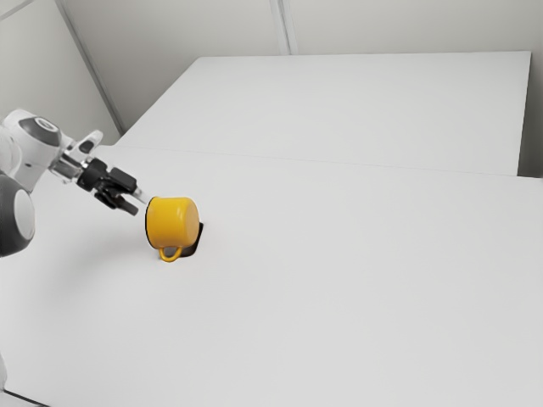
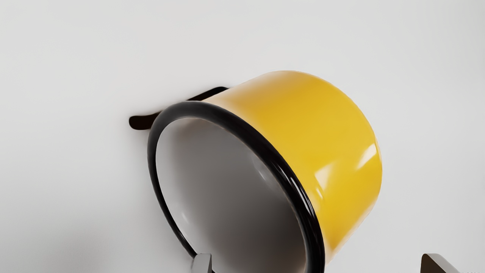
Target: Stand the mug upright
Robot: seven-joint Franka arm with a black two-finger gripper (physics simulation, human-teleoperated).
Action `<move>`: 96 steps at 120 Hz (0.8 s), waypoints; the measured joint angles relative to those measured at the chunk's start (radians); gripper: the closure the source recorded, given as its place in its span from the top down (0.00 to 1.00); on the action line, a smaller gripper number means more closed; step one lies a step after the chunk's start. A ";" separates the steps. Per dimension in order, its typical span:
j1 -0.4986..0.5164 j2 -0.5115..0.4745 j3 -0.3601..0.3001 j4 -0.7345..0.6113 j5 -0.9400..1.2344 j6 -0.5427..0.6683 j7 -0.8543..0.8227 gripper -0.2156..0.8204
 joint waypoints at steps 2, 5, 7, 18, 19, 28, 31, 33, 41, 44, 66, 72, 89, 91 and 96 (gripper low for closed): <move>0.001 0.008 0.000 0.000 -0.012 -0.008 0.006 0.79; 0.004 0.017 0.000 0.000 -0.030 -0.019 0.014 0.79; 0.007 0.022 0.000 0.000 -0.041 -0.026 0.019 0.79; 0.015 0.038 -0.003 -0.005 -0.098 -0.068 0.045 0.79; 0.015 0.039 -0.003 -0.005 -0.103 -0.072 0.047 0.79; 0.016 0.044 -0.006 -0.012 -0.138 -0.101 0.064 0.79; 0.016 0.045 -0.007 -0.013 -0.147 -0.110 0.069 0.79; 0.016 0.045 -0.007 -0.015 -0.153 -0.116 0.073 0.79; 0.016 0.050 -0.009 -0.026 -0.172 -0.141 0.085 0.76; 0.016 0.052 -0.009 -0.029 -0.177 -0.151 0.089 0.73; 0.016 0.062 -0.014 -0.036 -0.206 -0.194 0.110 0.47; 0.016 0.062 -0.016 -0.035 -0.214 -0.201 0.114 0.40; 0.016 0.062 -0.024 -0.035 -0.230 -0.212 0.125 0.21; 0.016 0.062 -0.024 -0.035 -0.232 -0.213 0.126 0.19; 0.016 0.062 -0.025 -0.035 -0.235 -0.215 0.128 0.16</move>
